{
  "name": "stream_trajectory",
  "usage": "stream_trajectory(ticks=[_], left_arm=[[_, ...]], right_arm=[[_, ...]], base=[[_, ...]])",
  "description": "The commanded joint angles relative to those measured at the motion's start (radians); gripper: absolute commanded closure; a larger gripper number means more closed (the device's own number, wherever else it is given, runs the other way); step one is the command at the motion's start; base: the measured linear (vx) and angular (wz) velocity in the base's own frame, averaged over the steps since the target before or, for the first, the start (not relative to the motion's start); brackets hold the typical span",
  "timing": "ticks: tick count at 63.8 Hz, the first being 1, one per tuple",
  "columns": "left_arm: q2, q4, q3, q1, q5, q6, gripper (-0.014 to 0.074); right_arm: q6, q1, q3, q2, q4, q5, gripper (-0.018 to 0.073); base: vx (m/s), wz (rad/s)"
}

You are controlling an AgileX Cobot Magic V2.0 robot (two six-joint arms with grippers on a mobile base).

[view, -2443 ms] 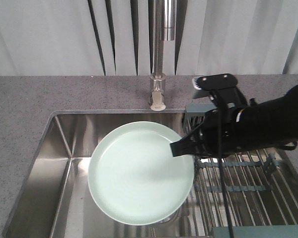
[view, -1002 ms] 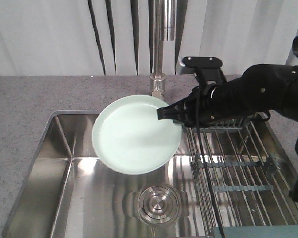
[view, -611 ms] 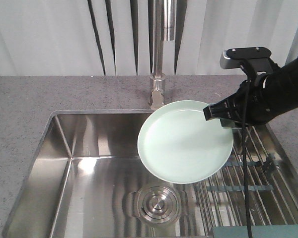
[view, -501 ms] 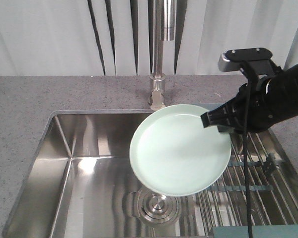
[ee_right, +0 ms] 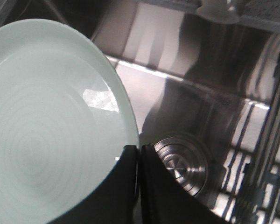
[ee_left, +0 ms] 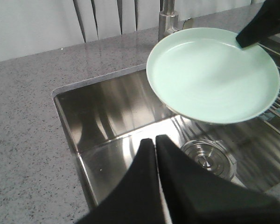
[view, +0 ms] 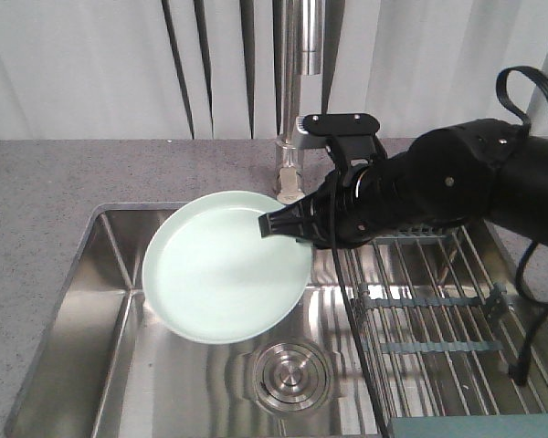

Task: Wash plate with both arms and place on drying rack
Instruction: 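Lower the plate onto the wire drying rack with the right gripper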

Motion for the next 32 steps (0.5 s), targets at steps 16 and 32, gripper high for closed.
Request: stream_trajectory(ticks=[16, 32], left_arm=[[0.007, -0.035, -0.025, -0.005, -0.055, -0.001, 0.0603], [0.007, -0.035, -0.025, -0.005, -0.055, -0.001, 0.0603]], right_arm=[[0.005, -0.250, -0.099, -0.128, -0.225, 0.156, 0.0561], [-0.037, -0.439, -0.099, -0.247, -0.421, 0.299, 0.0561]], base=[[0.00, 0.00], [0.00, 0.00]])
